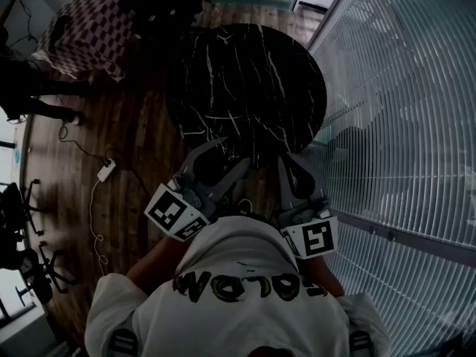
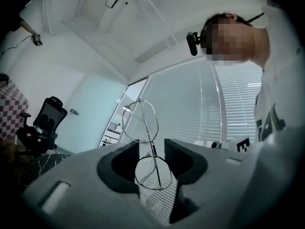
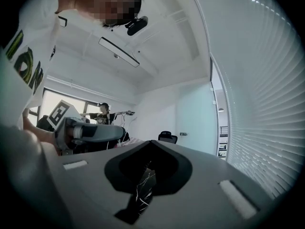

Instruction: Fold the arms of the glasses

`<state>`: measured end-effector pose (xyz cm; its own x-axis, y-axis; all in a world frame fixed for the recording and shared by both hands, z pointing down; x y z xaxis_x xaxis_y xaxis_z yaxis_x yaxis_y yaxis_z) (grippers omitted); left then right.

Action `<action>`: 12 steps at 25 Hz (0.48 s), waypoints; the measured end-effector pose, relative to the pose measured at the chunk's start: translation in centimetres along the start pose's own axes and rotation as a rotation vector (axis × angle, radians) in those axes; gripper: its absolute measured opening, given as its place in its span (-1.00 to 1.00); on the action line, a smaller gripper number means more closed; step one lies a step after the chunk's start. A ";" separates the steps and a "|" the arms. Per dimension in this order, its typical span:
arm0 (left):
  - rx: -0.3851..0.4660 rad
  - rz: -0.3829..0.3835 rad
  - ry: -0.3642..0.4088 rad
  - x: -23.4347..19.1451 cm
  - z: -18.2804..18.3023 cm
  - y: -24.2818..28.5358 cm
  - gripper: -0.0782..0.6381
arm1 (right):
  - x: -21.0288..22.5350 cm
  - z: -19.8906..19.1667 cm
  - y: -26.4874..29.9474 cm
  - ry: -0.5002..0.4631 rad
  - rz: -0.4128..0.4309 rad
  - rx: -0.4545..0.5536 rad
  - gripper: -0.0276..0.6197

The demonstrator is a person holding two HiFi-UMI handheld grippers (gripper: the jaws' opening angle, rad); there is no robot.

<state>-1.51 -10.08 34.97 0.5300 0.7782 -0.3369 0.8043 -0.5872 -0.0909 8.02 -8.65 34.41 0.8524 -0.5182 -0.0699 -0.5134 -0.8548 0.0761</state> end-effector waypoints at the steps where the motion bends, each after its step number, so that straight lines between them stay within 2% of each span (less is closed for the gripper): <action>1: 0.000 0.001 0.000 0.0 0.0 0.0 -0.30 | 0.0 0.0 0.0 0.004 0.002 0.000 -0.91; 12: -0.026 -0.002 -0.006 -0.1 -0.5 0.0 -0.30 | -0.2 0.1 0.3 0.009 0.021 0.010 -0.91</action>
<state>-1.43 -10.01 35.47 0.5265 0.7783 -0.3420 0.8124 -0.5792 -0.0673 7.72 -8.82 34.35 0.8420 -0.5361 -0.0598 -0.5324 -0.8438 0.0675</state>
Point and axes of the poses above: the fingertips, and each gripper's own axes: y forward along the fingers, x to its right, z out of its top, the point moved 2 cm from there along -y, backward along the fingers, and after that the axes turned 4 degrees about -x, right-handed, at the moved point
